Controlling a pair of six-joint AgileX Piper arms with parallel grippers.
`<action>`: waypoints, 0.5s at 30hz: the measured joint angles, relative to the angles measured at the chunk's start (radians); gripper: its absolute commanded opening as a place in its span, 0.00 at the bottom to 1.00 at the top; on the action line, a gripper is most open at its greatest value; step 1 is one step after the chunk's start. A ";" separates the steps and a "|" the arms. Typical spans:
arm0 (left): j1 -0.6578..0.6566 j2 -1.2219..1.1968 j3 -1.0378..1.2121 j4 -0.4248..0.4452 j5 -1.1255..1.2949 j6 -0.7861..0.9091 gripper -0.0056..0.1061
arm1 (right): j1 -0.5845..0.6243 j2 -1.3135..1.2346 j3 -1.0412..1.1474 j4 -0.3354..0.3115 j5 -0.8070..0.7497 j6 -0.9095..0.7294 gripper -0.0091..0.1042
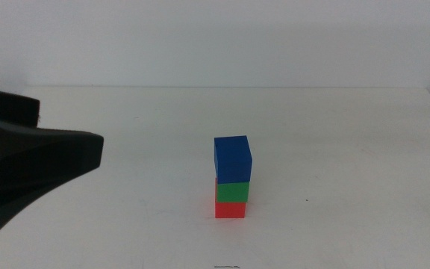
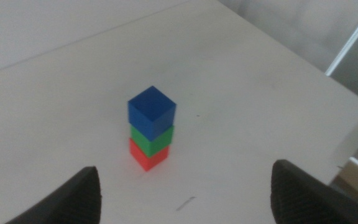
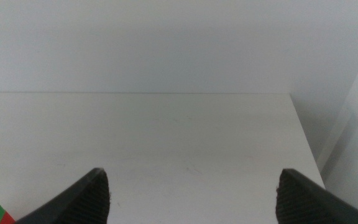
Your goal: Stack red cubes first, then green, then blue cubes in a specific spot.
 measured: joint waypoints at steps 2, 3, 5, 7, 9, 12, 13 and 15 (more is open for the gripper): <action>0.001 0.000 0.000 0.040 -0.011 -0.002 0.89 | 0.000 0.000 0.000 0.000 0.000 0.000 0.79; 0.006 0.000 0.004 0.066 -0.025 -0.002 0.89 | 0.000 0.000 0.000 0.000 0.000 0.000 0.79; 0.037 0.000 0.027 0.137 -0.092 -0.007 0.89 | 0.000 0.000 0.000 0.000 0.000 0.000 0.79; 0.091 -0.002 0.065 0.196 -0.188 -0.018 0.89 | 0.000 0.000 0.000 0.000 0.000 0.000 0.79; 0.165 -0.011 0.115 0.228 -0.315 -0.022 0.89 | 0.000 0.000 0.000 0.000 0.000 0.000 0.79; 0.301 -0.029 0.202 0.246 -0.463 -0.022 0.89 | 0.000 0.000 0.000 0.000 0.000 0.000 0.79; 0.349 -0.036 0.227 0.249 -0.500 -0.022 0.89 | 0.000 0.000 0.000 0.000 0.000 0.000 0.79; 0.439 -0.054 0.267 0.253 -0.553 -0.022 0.89 | 0.000 0.000 0.000 0.000 0.000 0.000 0.79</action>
